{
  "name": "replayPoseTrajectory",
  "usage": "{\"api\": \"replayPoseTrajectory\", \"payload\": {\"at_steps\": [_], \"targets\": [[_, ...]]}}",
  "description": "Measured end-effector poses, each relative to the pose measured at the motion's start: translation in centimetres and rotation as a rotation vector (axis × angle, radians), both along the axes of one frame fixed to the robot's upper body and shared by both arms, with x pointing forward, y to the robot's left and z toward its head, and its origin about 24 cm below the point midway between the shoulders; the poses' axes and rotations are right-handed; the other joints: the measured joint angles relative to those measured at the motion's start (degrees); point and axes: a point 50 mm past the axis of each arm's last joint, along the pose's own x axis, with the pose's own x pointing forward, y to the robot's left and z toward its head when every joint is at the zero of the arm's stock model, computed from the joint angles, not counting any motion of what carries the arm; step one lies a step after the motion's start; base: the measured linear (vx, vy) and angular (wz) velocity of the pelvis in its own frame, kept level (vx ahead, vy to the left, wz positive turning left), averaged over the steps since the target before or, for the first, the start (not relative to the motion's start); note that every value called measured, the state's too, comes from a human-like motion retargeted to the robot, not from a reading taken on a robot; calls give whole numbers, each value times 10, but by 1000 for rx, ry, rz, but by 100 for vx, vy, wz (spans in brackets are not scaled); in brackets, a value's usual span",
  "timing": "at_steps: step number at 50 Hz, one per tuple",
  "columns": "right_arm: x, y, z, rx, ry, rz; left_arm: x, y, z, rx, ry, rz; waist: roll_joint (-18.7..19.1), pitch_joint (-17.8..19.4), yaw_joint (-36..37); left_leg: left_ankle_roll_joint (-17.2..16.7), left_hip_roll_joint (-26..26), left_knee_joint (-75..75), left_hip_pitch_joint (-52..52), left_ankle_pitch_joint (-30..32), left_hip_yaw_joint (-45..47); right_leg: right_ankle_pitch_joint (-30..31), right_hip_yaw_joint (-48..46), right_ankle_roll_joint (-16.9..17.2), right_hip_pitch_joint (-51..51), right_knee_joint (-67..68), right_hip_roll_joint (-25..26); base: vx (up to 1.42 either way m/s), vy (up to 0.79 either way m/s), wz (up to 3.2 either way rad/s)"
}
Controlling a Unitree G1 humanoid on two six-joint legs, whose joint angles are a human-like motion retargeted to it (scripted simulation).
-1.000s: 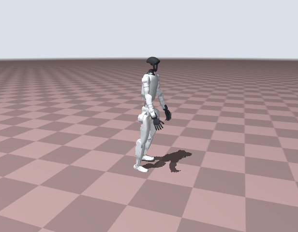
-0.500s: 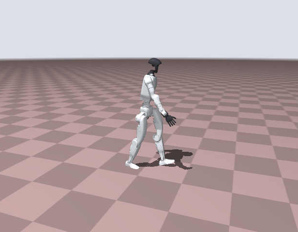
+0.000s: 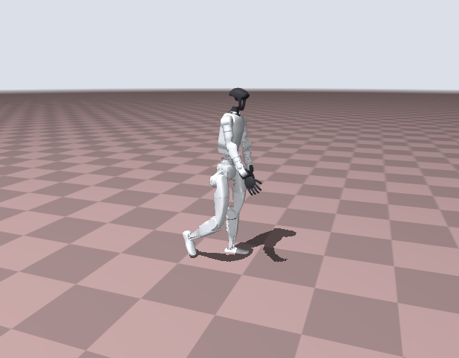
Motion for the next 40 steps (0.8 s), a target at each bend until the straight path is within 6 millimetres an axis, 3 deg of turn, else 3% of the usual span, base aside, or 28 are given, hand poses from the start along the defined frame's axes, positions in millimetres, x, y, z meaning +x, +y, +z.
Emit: {"api": "replayPoseTrajectory", "payload": {"at_steps": [5,9,12,15,17,20,24,28,30,34,37,40], "targets": [[-51,-27,-29,-55,188,-46,128,-5,68,38,-428,13,17,4,-63,-10,-4,14,31,-31,-40,-89,-43,-34,-91,-14,2,42,16,70],[-92,-47,-44,-69,319,-105,200,-17,140,22,-757,-4,29,13,-122,-16,-8,21,58,-51,-75,-100,-68,-22,-123,-160,23,44,9,83],[-123,-61,-52,-70,415,-159,232,-28,190,31,-958,-55,28,24,-163,-22,-19,27,82,-66,-100,-52,-81,-1,-117,-334,36,48,4,80],[-154,-70,-57,-70,530,-191,251,-36,230,28,-1108,-80,17,42,-198,-25,-38,33,120,-86,-125,52,-92,30,-86,-536,38,54,0,72],[-171,-72,-60,-59,618,-172,257,-40,246,26,-1155,-87,11,57,-211,-28,-44,33,150,-99,-135,101,-103,57,-71,-628,41,59,-3,45],[-191,-71,-63,-24,715,-139,260,-44,254,16,-1156,-109,16,67,-221,-30,-39,36,181,-113,-141,89,-114,83,-83,-656,48,60,-4,23],[-202,-73,-63,18,758,-142,249,-48,221,-11,-1031,-132,25,56,-232,-13,-35,53,203,-113,-159,96,-120,86,-65,-656,47,65,-7,30],[-196,-74,-62,47,708,-177,210,-46,149,1,-766,-180,26,37,-230,6,-35,86,222,-74,-179,98,-130,82,-19,-656,39,72,-13,11],[-186,-72,-61,65,662,-192,176,-43,106,25,-577,-223,22,33,-216,11,-38,117,230,-38,-181,81,-124,79,11,-656,36,75,-17,-35],[-155,-65,-58,76,583,-161,83,-33,31,11,-144,-251,-5,29,-170,16,-45,300,174,20,-151,39,-90,72,64,-646,15,69,-16,-61],[-119,-62,-50,25,481,-127,11,-27,-1,-57,81,-150,-15,7,-143,34,-18,514,47,8,-116,8,-76,65,61,-623,5,57,-10,-28],[-76,-61,-35,-42,330,-104,-48,-21,-16,-95,202,-6,-18,1,-105,63,10,623,-42,-43,-86,-20,-61,67,67,-605,4,55,-5,-41]]}}
